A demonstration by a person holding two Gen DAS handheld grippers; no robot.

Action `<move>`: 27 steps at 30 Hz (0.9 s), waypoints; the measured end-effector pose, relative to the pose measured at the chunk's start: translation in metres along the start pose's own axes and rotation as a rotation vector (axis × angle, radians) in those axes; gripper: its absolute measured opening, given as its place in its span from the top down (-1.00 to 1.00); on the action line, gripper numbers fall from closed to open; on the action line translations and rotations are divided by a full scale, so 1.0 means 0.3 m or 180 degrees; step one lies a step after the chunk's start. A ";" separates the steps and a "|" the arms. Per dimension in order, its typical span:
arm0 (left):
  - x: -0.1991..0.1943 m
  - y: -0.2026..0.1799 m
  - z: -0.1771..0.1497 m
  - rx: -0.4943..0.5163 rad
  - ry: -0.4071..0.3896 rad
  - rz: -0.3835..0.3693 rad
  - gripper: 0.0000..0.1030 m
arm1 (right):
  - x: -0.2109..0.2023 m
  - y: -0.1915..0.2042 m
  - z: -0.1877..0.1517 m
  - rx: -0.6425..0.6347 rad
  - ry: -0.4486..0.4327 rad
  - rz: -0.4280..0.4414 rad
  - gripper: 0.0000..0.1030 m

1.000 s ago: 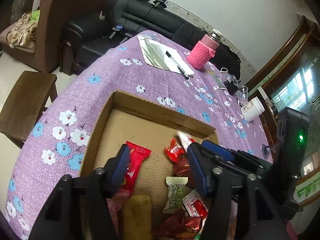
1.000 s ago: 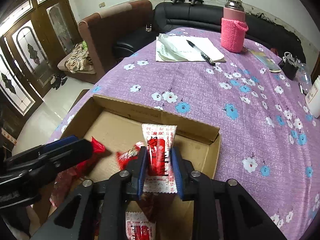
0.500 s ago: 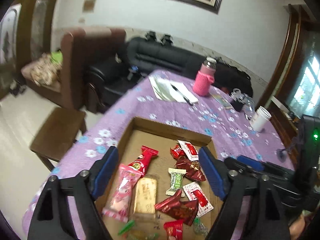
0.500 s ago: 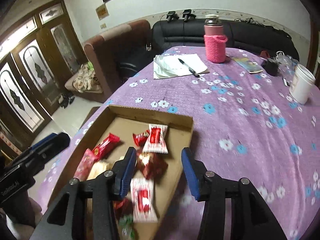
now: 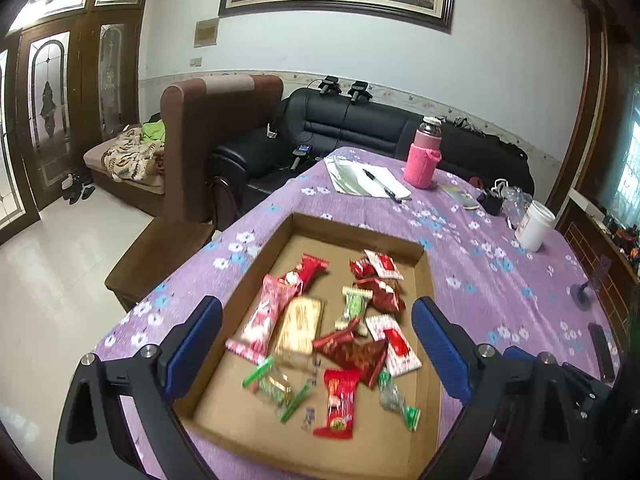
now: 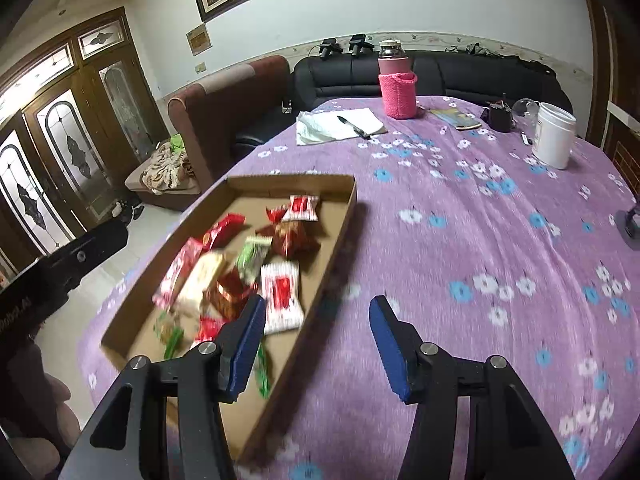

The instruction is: Organize snacks

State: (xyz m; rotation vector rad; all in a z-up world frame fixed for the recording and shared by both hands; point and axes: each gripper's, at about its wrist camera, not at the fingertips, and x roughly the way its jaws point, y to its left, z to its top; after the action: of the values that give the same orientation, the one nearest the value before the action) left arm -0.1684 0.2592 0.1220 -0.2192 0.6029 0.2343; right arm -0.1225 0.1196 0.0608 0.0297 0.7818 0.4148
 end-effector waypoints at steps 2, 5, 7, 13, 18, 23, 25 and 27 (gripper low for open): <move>-0.019 -0.007 -0.015 0.0045 -0.0022 0.0039 -0.85 | -0.018 0.002 -0.027 -0.0018 -0.0013 -0.0005 -0.13; -0.057 -0.018 -0.034 0.0107 -0.0070 0.0094 -0.85 | -0.042 0.007 -0.059 -0.0030 -0.0029 -0.0023 -0.13; -0.080 -0.025 -0.041 0.0142 -0.0102 0.0132 -0.85 | -0.062 0.009 -0.078 -0.0035 -0.0050 -0.0021 -0.13; -0.120 -0.048 -0.056 0.0233 -0.0143 0.0203 -0.87 | -0.113 0.021 -0.112 -0.0120 -0.0166 -0.0105 -0.14; -0.136 -0.071 -0.067 0.0298 -0.0153 0.0211 -0.88 | -0.134 0.026 -0.121 -0.0148 -0.0215 -0.0133 -0.21; -0.144 -0.079 -0.071 0.0317 -0.0168 0.0210 -0.88 | -0.139 0.035 -0.131 -0.0201 -0.0241 -0.0164 -0.23; -0.144 -0.079 -0.071 0.0321 -0.0168 0.0213 -0.88 | -0.139 0.038 -0.134 -0.0210 -0.0241 -0.0162 -0.23; -0.145 -0.083 -0.072 0.0324 -0.0169 0.0217 -0.88 | -0.136 0.041 -0.136 -0.0219 -0.0233 -0.0165 -0.23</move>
State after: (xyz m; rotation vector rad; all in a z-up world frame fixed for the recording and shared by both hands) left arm -0.2077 0.2231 0.1334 -0.0941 0.5687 0.2737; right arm -0.1808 0.1105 0.0615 -0.0393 0.6943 0.3892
